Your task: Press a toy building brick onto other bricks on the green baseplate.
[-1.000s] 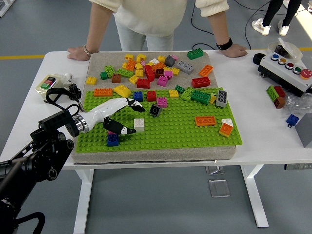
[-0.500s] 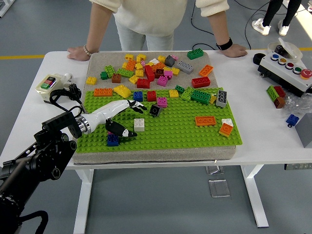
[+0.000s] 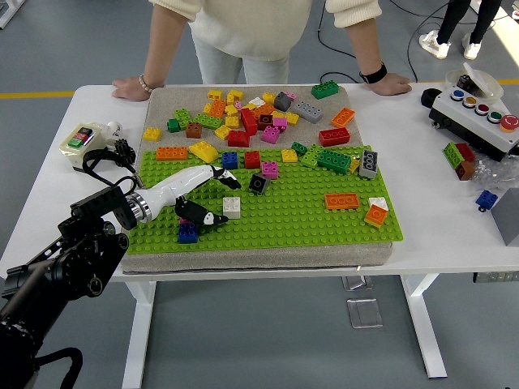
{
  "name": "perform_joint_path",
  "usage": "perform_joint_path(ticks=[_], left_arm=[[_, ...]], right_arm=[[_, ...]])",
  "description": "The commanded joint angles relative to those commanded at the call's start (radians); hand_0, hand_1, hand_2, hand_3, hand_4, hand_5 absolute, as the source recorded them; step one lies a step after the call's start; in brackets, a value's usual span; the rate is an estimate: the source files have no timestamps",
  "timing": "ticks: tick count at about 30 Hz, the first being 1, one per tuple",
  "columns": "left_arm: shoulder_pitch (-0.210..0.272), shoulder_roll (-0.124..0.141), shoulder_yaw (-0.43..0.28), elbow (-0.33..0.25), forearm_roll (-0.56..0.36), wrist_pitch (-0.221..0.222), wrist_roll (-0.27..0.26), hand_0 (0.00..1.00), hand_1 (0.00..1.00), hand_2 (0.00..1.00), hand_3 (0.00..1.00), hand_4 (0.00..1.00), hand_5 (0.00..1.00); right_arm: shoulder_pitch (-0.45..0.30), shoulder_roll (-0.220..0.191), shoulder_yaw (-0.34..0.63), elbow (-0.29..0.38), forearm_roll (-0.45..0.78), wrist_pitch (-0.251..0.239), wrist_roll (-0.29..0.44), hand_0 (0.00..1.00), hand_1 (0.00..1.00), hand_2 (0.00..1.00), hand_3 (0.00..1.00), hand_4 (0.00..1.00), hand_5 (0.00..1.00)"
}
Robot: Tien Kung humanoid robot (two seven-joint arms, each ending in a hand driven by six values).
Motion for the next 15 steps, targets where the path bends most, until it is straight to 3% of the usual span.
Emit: perform_joint_path(ticks=[15], left_arm=[[0.006, -0.006, 0.000, 0.001, 0.000, -0.007, 0.009, 0.803, 0.729, 0.646, 0.634, 0.772, 0.019]], right_arm=[[0.000, 0.000, 0.001, 0.000, -0.001, -0.002, -0.001, 0.733, 0.656, 0.706, 0.592, 0.917, 0.498]])
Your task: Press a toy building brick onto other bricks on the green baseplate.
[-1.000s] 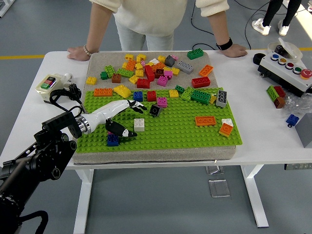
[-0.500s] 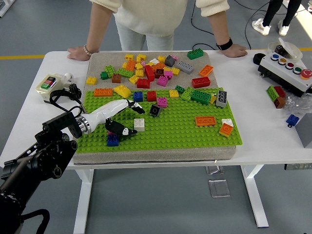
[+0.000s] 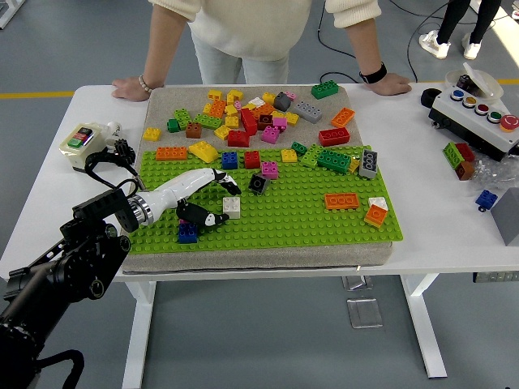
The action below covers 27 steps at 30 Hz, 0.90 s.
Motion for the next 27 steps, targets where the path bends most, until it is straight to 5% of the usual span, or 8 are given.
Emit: perform_joint_path(ticks=[8, 9, 14, 15, 27], left_arm=[[0.001, -0.001, 0.000, 0.000, 0.000, 0.003, 0.002, 0.800, 0.731, 0.651, 0.633, 0.758, 0.010], [0.001, -0.001, 0.000, 0.000, 0.000, 0.004, 0.002, 0.739, 0.664, 0.595, 0.587, 0.660, 0.002], [0.003, -0.002, 0.003, 0.000, 0.000, 0.008, 0.002, 0.739, 0.664, 0.595, 0.587, 0.660, 0.002], [0.003, -0.002, 0.004, 0.001, 0.000, 0.009, 0.002, 0.695, 0.619, 0.572, 0.558, 0.578, 0.002], [0.010, -0.001, 0.003, -0.004, 0.000, 0.010, 0.005, 0.630, 0.580, 0.557, 0.533, 0.509, 0.002]], right_arm=[[-0.001, 0.000, -0.001, 0.000, -0.001, 0.001, 0.000, 0.733, 0.656, 0.706, 0.591, 0.917, 0.498], [-0.001, -0.001, -0.001, 0.000, -0.001, 0.001, 0.000, 0.733, 0.656, 0.706, 0.591, 0.917, 0.498], [-0.002, 0.000, -0.002, 0.000, -0.002, 0.000, 0.001, 0.733, 0.656, 0.706, 0.591, 0.917, 0.498], [-0.002, 0.001, -0.002, 0.000, -0.002, 0.000, 0.001, 0.733, 0.656, 0.706, 0.591, 0.917, 0.498], [-0.005, 0.001, -0.002, 0.000, -0.003, 0.001, 0.000, 0.733, 0.656, 0.706, 0.592, 0.917, 0.498]])
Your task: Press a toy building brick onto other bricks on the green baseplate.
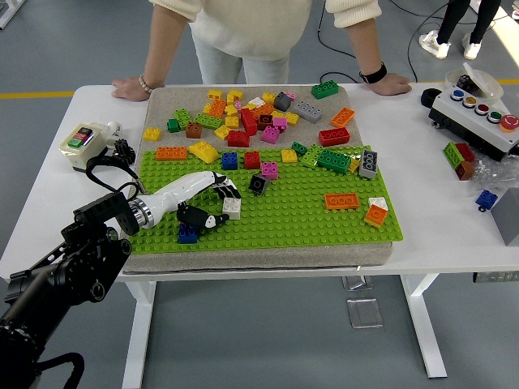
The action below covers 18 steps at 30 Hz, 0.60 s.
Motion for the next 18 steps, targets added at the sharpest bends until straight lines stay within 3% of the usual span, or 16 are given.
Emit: perform_joint_path(ticks=[18], left_arm=[[0.017, 0.017, -0.028, -0.088, -0.007, -0.018, 0.015, 0.620, 0.576, 0.554, 0.532, 0.506, 0.002]], right_arm=[[0.000, -0.001, 0.007, 0.000, -0.002, 0.005, -0.001, 0.733, 0.656, 0.707, 0.591, 0.917, 0.498]])
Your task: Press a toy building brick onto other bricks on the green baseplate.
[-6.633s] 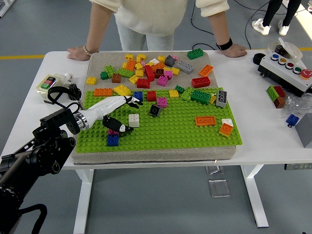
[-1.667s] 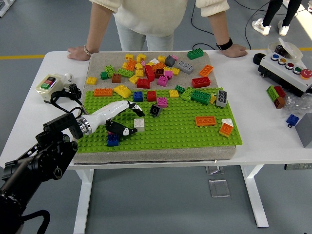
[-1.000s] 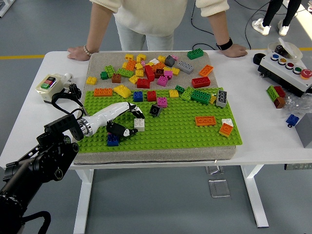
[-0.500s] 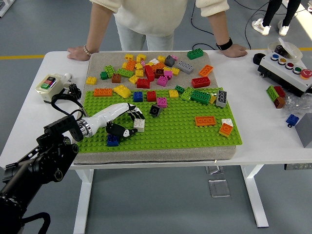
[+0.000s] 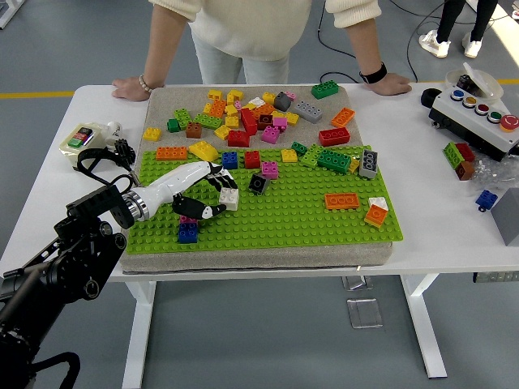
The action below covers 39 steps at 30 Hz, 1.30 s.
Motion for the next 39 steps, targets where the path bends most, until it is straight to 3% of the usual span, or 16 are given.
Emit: perform_joint_path(ticks=[10, 23, 32, 39], left_arm=[[0.012, 0.032, -0.009, -0.069, -0.015, -0.020, 0.004, 0.615, 0.572, 0.552, 0.531, 0.483, 0.002], [0.060, 0.116, -0.003, -0.221, -0.006, -0.079, 0.025, 0.613, 0.572, 0.551, 0.531, 0.473, 0.002], [0.138, 0.180, -0.008, -0.345, 0.003, -0.121, 0.054, 0.611, 0.571, 0.551, 0.531, 0.474, 0.002], [0.187, 0.192, -0.036, -0.382, 0.003, -0.138, 0.072, 0.611, 0.571, 0.551, 0.532, 0.480, 0.002]], right_arm=[[-0.001, -0.003, 0.008, 0.000, -0.001, 0.002, 0.000, 0.734, 0.656, 0.707, 0.591, 0.916, 0.497], [-0.004, -0.011, 0.027, 0.000, -0.007, 0.008, 0.002, 0.734, 0.656, 0.707, 0.591, 0.916, 0.497], [-0.008, -0.019, 0.040, 0.000, -0.011, 0.013, 0.002, 0.734, 0.656, 0.707, 0.591, 0.916, 0.497], [-0.010, -0.021, 0.043, 0.000, -0.014, 0.014, 0.007, 0.734, 0.656, 0.707, 0.592, 0.916, 0.495]])
